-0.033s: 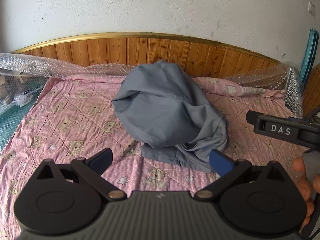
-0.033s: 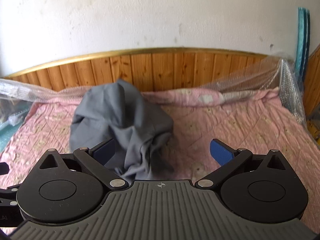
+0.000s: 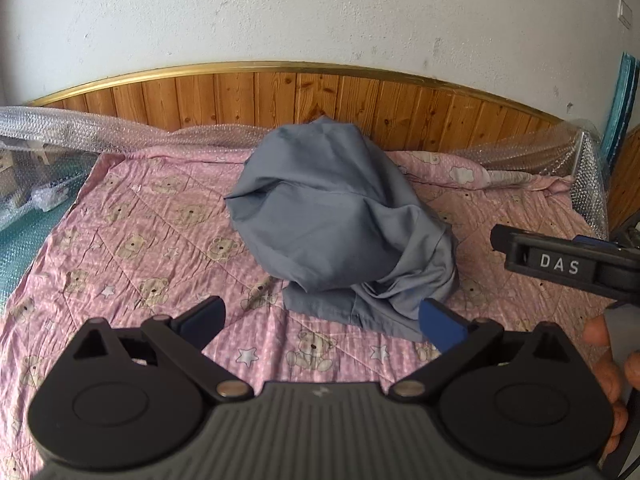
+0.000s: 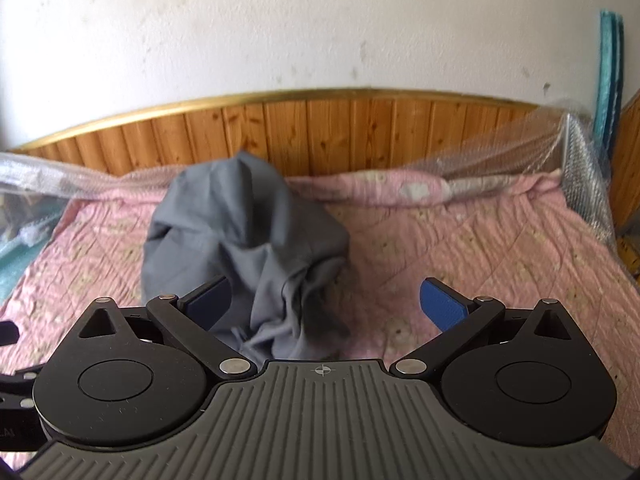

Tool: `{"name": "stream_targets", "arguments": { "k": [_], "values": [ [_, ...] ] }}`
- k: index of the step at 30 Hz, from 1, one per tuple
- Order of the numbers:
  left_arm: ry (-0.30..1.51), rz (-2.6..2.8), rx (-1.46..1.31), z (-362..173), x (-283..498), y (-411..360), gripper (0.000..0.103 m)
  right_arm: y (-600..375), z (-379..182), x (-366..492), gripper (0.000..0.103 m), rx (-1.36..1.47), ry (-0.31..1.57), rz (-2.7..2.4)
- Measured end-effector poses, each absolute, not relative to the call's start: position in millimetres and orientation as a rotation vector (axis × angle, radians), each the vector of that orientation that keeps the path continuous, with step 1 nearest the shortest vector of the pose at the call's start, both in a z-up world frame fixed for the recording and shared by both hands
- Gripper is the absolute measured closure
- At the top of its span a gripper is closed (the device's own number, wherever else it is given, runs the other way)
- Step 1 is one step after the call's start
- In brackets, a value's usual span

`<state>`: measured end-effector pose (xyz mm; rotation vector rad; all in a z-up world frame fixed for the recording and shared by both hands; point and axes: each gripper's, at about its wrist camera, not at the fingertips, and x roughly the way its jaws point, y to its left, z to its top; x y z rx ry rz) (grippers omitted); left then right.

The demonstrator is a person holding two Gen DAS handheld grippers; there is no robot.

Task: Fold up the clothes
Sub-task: 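Move both open grippers toward the crumpled grey garment on the bed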

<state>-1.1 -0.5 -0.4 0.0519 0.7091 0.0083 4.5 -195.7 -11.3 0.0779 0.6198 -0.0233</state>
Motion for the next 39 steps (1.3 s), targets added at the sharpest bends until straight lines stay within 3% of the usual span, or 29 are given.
{"name": "stream_targets", "arguments": {
  "k": [5, 8, 16, 26, 39],
  "values": [
    [0.687, -0.021, -0.016, -1.9, -23.9, 1.8, 0.0, -199.5, -2.7, -6.2, 0.002, 0.053, 0.584, -0.059],
    [0.767, -0.067, -0.044, 11.3, -16.0, 10.1, 0.0, -198.2, -2.8, -34.7, 0.002, 0.038, 0.532, -0.101],
    [0.781, -0.059, 0.017, 38.9, -12.0, 26.5, 0.0, -124.8, -12.9, -55.4, 0.002, -0.04, 0.504, -0.161],
    [0.782, -0.095, 0.015, 55.6, -28.9, 60.4, 0.0, -108.5, 16.0, -65.1, 0.002, -0.04, 0.64, -0.111],
    [0.768, -0.111, -0.011, 68.7, -43.8, 74.4, 0.0, -88.6, 32.6, -73.8, 0.015, -0.076, 0.67, -0.074]
  ]
}}
